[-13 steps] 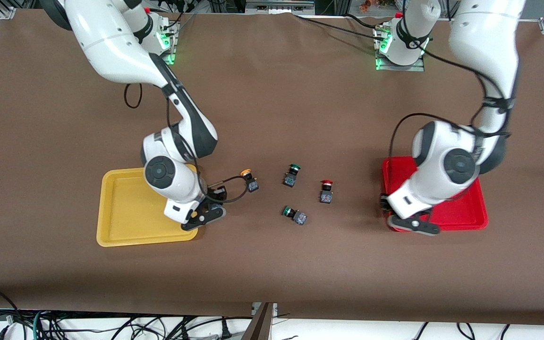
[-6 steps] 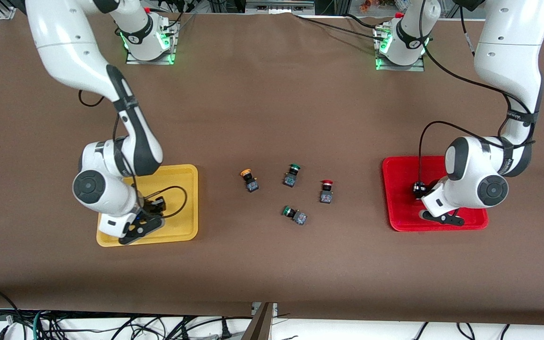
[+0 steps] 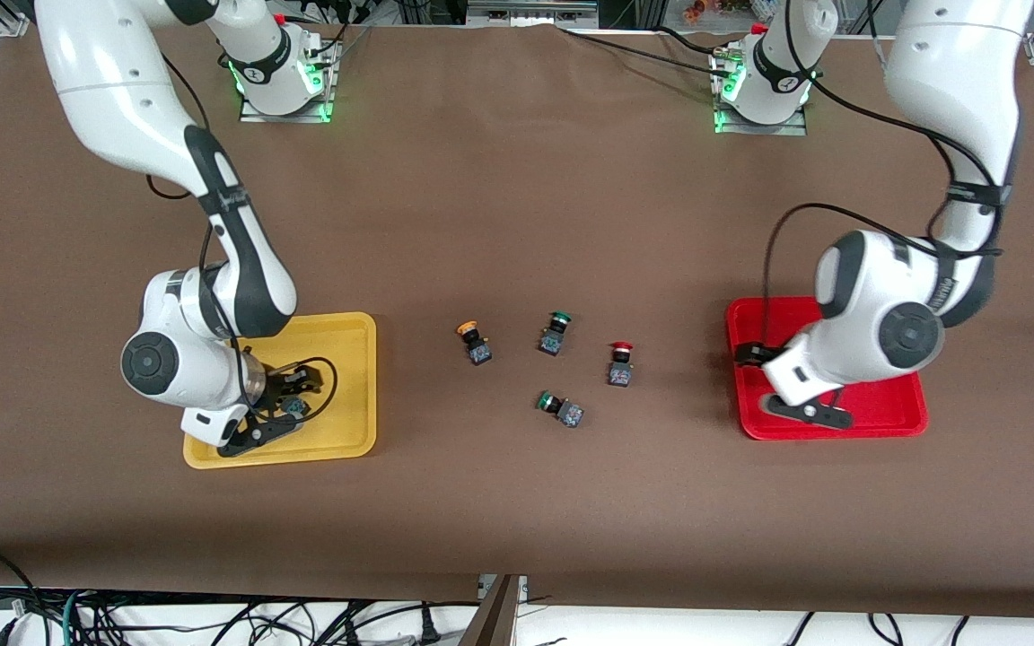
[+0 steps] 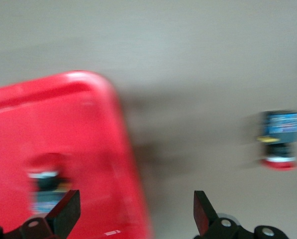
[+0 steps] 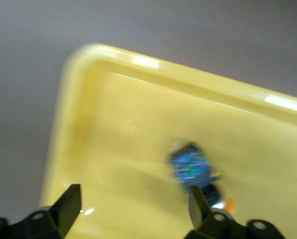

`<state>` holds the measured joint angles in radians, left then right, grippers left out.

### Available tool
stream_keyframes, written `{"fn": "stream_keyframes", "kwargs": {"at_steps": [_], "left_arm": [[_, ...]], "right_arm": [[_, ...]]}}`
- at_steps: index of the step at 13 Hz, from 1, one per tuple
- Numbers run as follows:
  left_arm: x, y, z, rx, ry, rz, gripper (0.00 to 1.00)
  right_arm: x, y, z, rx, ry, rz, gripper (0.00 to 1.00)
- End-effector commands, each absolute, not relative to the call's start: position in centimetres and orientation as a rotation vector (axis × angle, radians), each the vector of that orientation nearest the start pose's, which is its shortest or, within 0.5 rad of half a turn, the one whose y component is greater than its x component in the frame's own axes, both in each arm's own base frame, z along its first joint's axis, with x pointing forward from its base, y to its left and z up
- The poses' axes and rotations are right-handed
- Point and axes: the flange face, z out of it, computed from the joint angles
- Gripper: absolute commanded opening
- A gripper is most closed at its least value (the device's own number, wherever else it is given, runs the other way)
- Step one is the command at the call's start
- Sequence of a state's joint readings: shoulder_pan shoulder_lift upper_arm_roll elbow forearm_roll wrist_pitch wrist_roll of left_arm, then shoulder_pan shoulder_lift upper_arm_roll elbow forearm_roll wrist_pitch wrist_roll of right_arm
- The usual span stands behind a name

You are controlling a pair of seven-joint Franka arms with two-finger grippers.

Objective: Place red and yellow buttons in trays

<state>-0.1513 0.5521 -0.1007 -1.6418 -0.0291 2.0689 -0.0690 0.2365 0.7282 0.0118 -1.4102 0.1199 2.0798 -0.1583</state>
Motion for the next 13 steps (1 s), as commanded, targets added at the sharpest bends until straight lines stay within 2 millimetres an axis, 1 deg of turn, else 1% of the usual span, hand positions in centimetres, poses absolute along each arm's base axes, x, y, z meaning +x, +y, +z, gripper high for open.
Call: {"fn": "stream_keyframes", "kwargs": {"at_steps": [1,2,3,4,5,6,7,8,9,10,11,12,13], "left_arm": [[63.2,-27.0,25.8,-3.153,0.150,0.238,1.00],[63.5,-28.4,24.9,-3.158,0.141,0.174,1.00],[64.1,-28.7,23.8,-3.172,0.154,0.080,1.00],[64.0,-29.1,21.9,-3.183,0.162,0.038,1.00],[63.7,-29.6,20.3,-3.183,0.174,0.046,1.00],[63.1,-30.9,19.4,-3.185,0.202,0.039,1.00],[63.1,-31.2,18.9,-3.190,0.206,0.019,1.00],[63.1,-31.3,18.6,-3.193,0.207,0.008,1.00],[63.1,-31.3,18.1,-3.194,0.207,0.008,1.00],[63.1,-31.2,17.8,-3.195,0.206,0.006,0.82],[63.0,-31.3,17.7,-3.195,0.209,0.006,0.45],[63.2,-31.3,18.0,-3.194,0.216,-0.002,0.24],[63.3,-31.2,18.4,-3.194,0.225,-0.010,0.02]], "right_arm": [[66.9,29.0,27.9,-3.011,-0.385,0.111,0.99],[65.8,31.9,26.5,-3.021,-0.324,0.095,0.99],[64.7,35.2,25.9,-3.013,-0.314,0.029,0.99],[64.3,36.7,24.6,-3.006,-0.298,-0.012,0.99],[63.4,37.8,22.9,-3.013,-0.266,-0.009,0.99],[62.1,39.7,21.5,-3.010,-0.236,-0.027,0.99],[60.6,41.8,20.6,-3.007,-0.206,-0.039,0.99],[60.0,42.5,20.0,-3.013,-0.181,-0.034,0.99],[59.6,43.0,19.5,-3.014,-0.193,-0.032,0.99],[59.4,43.0,19.0,-3.014,-0.194,-0.038,0.99],[59.1,42.7,18.3,-3.015,-0.193,-0.046,0.99],[58.7,42.5,17.5,-3.013,-0.191,-0.058,0.99],[58.4,42.2,16.8,-3.013,-0.188,-0.065,0.94]]}}
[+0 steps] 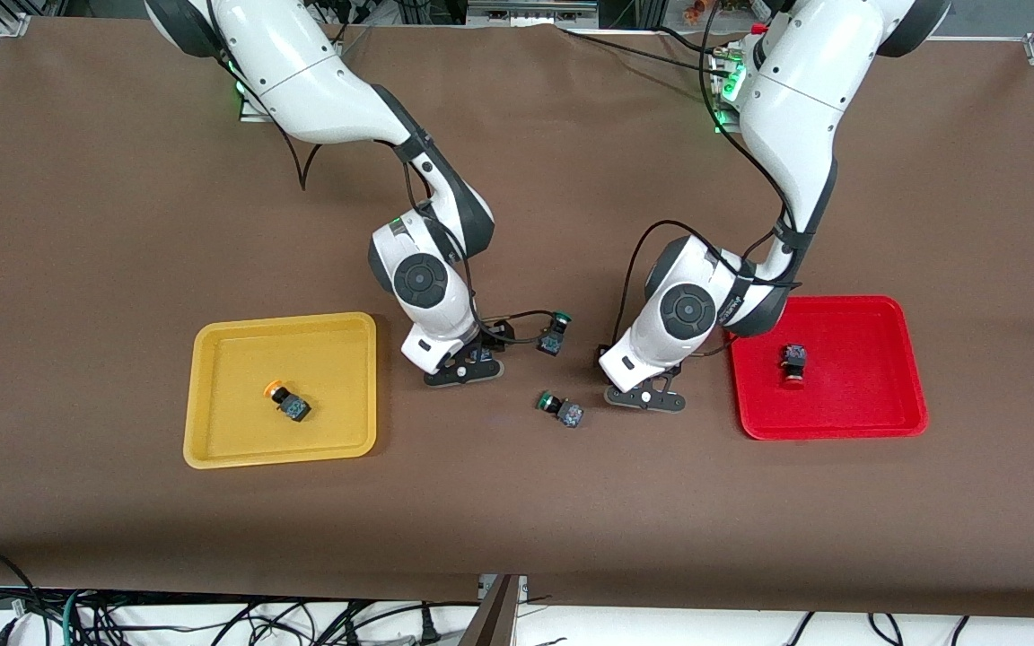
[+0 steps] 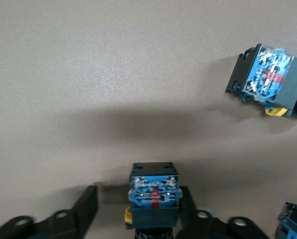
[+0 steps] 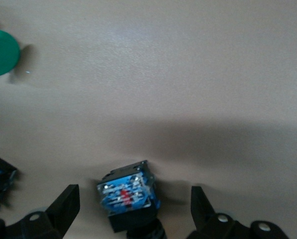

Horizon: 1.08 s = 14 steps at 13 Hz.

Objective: Place red and yellow buttons in trays

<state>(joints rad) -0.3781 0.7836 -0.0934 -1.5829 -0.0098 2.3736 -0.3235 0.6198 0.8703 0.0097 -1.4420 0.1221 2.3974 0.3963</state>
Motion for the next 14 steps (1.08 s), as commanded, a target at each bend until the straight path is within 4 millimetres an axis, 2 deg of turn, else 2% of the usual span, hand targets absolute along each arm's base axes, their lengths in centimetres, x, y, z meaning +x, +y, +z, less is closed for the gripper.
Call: {"fn": "stream_keyframes", "kwargs": {"at_steps": [1,2,3,4,6,7,8,9,10,12,13,14], "left_arm": [[63.3,-31.4,18.6,-3.194,0.225,-0.007,0.00],[63.4,-31.7,19.6,-3.198,0.217,-0.020,0.00],[64.0,-31.1,22.5,-3.199,0.203,-0.052,0.00],[64.5,-29.7,25.7,-3.186,0.184,-0.027,0.00],[65.7,-24.8,30.7,-3.155,0.129,0.065,0.00],[66.1,-22.2,32.1,-3.138,0.137,0.139,0.00],[66.4,-18.8,32.6,-3.105,0.174,0.230,0.00],[66.7,-14.9,32.3,-3.032,0.284,0.304,0.00],[66.9,-12.0,32.0,-2.963,0.391,0.341,0.00],[67.4,-5.0,29.4,-2.857,0.471,0.422,0.00],[67.5,-1.9,27.5,-2.863,0.469,0.469,0.00],[67.5,-0.2,25.7,-2.875,0.481,0.494,0.03]], "right_arm": [[58.3,42.0,16.6,-3.015,-0.197,-0.061,0.75],[58.5,41.8,17.1,-3.014,-0.198,-0.068,0.48],[58.9,41.5,18.3,-3.011,-0.206,-0.073,0.21],[59.7,40.4,19.6,-3.030,-0.197,-0.044,0.00],[61.2,38.0,22.1,-3.055,-0.263,-0.015,0.00],[62.3,36.3,23.6,-3.061,-0.314,-0.005,0.00],[63.7,33.9,24.8,-3.061,-0.373,0.018,0.00],[65.1,31.1,25.7,-3.052,-0.456,0.037,0.00],[66.2,28.6,26.0,-3.038,-0.544,0.050,0.00],[68.0,23.3,25.7,-3.034,-0.650,0.052,0.00],[67.6,22.2,24.5,-3.043,-0.617,0.104,0.00],[67.0,21.7,23.5,-3.043,-0.561,0.139,0.38]]}}
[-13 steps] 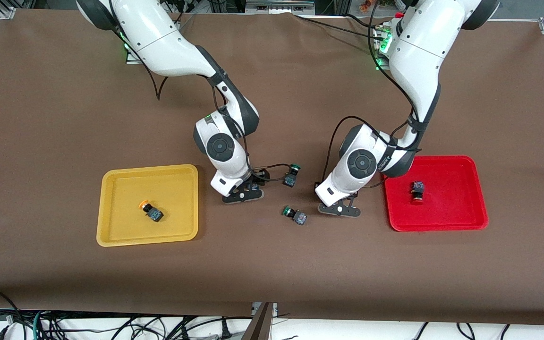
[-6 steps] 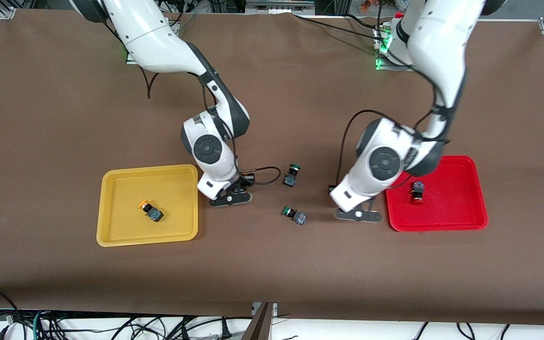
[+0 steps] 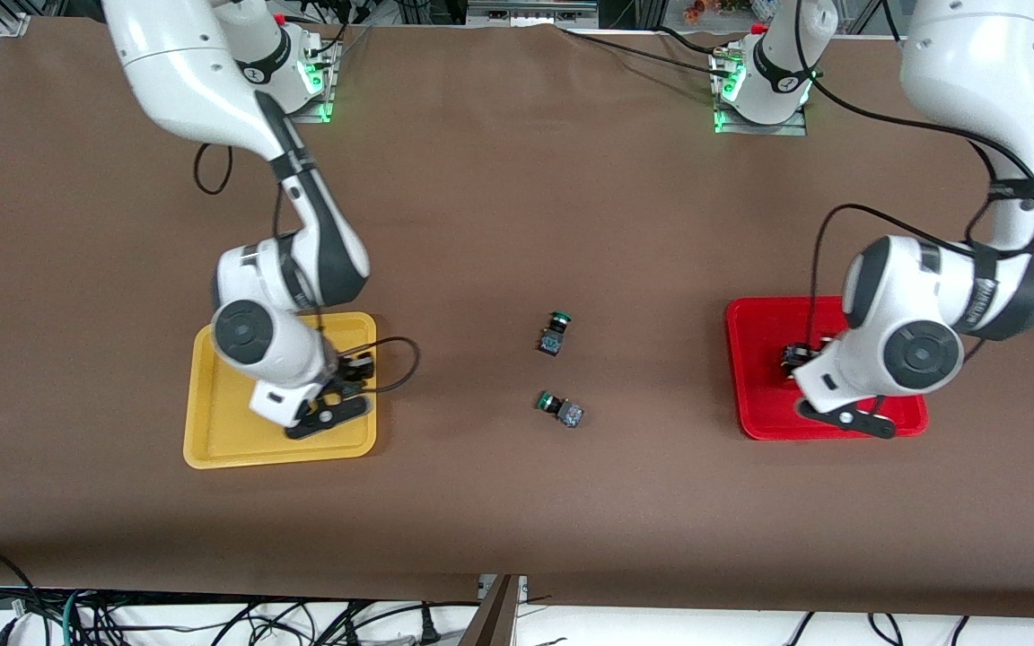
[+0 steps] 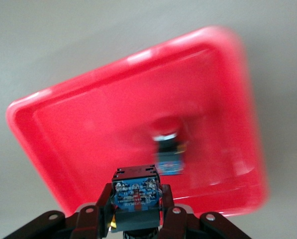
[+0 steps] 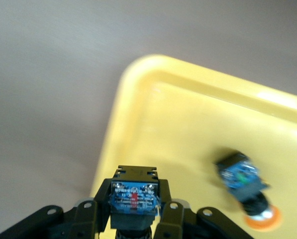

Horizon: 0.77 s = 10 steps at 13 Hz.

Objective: Place red and yellow buttons in trays
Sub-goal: 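Carry the red button to the red tray while the right gripper carries orange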

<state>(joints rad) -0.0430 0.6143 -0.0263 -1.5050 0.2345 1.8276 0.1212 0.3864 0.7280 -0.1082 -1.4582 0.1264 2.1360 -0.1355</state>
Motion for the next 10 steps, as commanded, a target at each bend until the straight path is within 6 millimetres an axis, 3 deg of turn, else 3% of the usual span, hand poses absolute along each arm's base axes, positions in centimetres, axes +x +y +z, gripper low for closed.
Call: {"fn": "stream_keyframes", "kwargs": {"at_steps": [1,2,3,4,6,8,10], "left_arm": [[67.6,0.4,24.5,-2.883,0.478,0.485,0.14],[67.5,0.5,24.2,-2.886,0.476,0.485,0.72],[67.5,0.7,24.4,-2.892,0.475,0.484,1.00],[67.6,0.4,25.4,-2.892,0.479,0.477,1.00],[68.1,-1.5,30.3,-2.896,0.500,0.386,1.00],[68.1,-4.0,39.0,-2.923,0.510,0.221,1.00],[66.9,-4.9,46.7,-2.964,0.481,0.158,1.00]], "right_arm": [[67.0,21.7,23.6,-3.050,-0.478,0.148,0.84],[66.8,21.7,24.3,-3.053,-0.430,0.145,0.99],[66.7,21.6,25.3,-3.059,-0.376,0.145,0.99],[66.5,21.7,26.9,-3.063,-0.325,0.162,0.99],[66.4,21.7,32.1,-3.052,-0.315,0.113,0.99],[65.7,20.7,39.0,-3.051,-0.316,0.058,0.99],[64.7,18.3,45.3,-3.097,-0.330,0.036,0.99]]}}
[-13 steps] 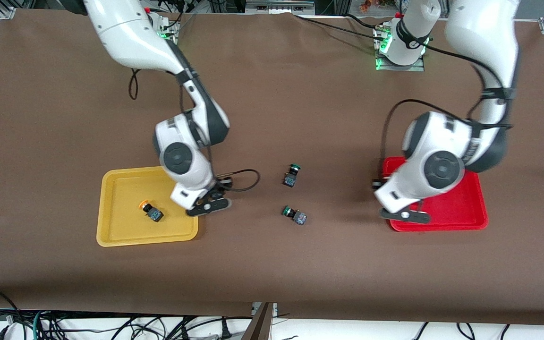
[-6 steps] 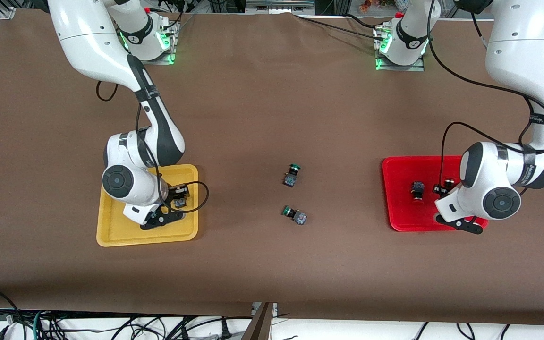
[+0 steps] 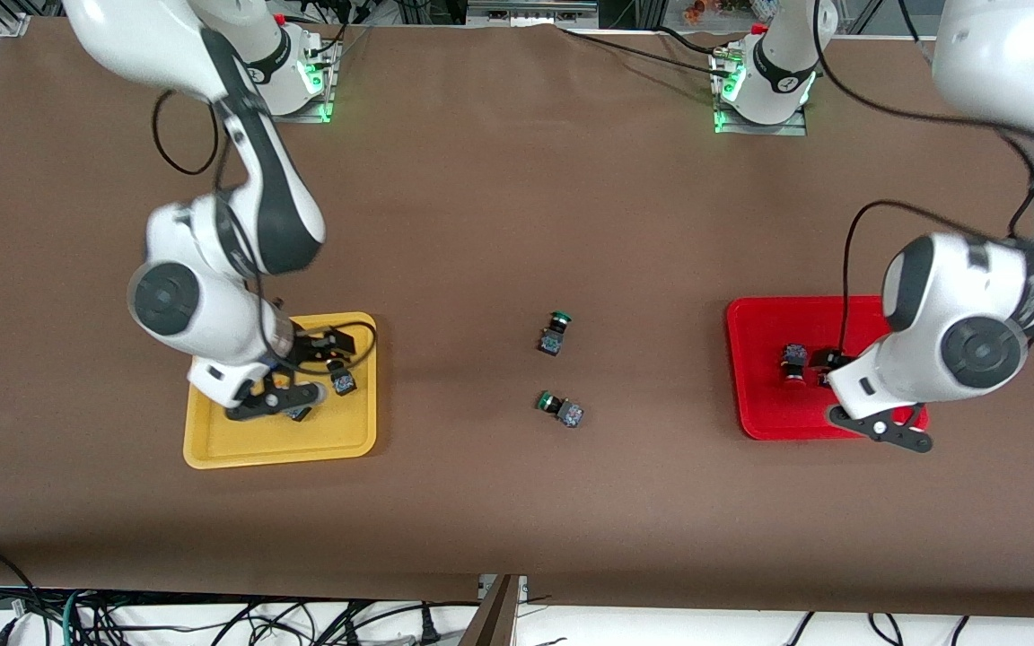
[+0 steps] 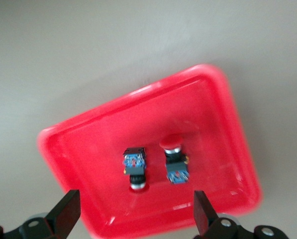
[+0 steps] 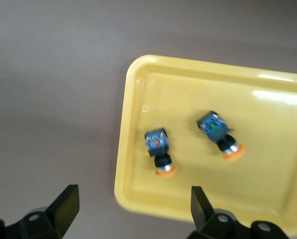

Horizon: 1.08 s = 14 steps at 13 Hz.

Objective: Place red and yellow buttons in trays

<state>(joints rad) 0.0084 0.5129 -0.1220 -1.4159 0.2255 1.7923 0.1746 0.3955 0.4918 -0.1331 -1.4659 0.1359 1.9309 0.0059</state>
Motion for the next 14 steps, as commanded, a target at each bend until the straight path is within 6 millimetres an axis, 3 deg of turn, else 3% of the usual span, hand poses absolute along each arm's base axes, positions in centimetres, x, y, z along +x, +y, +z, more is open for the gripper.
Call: {"fn": "stream_keyframes", "kwargs": {"at_steps": [1,2,4,6,7,8,10,11,12,14], "left_arm": [[66.1,-4.8,50.6,-2.999,0.450,0.117,1.00],[64.9,-4.8,53.5,-3.002,0.441,0.131,1.00],[64.4,-3.6,56.7,-3.014,0.403,0.124,1.00],[64.7,-1.9,57.0,-3.039,0.330,0.111,1.00],[64.4,-0.8,57.0,-3.061,0.279,0.111,1.00],[62.2,-0.6,59.2,-3.078,0.263,0.083,1.00],[58.1,-1.7,60.6,-3.107,0.271,0.000,1.00],[56.1,-2.4,60.0,-3.094,0.288,-0.090,1.00],[55.0,-2.0,59.7,-3.093,0.278,-0.114,1.00],[55.3,-1.7,59.6,-3.098,0.270,-0.065,1.00]], "right_arm": [[64.0,17.4,48.0,-3.111,-0.316,0.067,1.00],[62.6,16.3,50.5,-3.112,-0.289,0.110,0.99],[59.6,14.0,54.7,-3.097,-0.260,0.136,1.00],[56.2,12.1,55.9,-3.081,-0.243,0.137,1.00],[55.7,11.0,56.1,-3.079,-0.221,0.133,0.99],[55.8,10.7,56.3,-3.080,-0.231,0.129,1.00],[56.1,10.5,56.5,-3.100,-0.241,0.112,1.00],[56.3,10.5,56.6,-3.118,-0.247,0.112,1.00],[56.8,10.7,56.9,-3.120,-0.253,0.097,1.00],[57.0,11.1,57.1,-3.129,-0.252,0.112,1.00]]}}
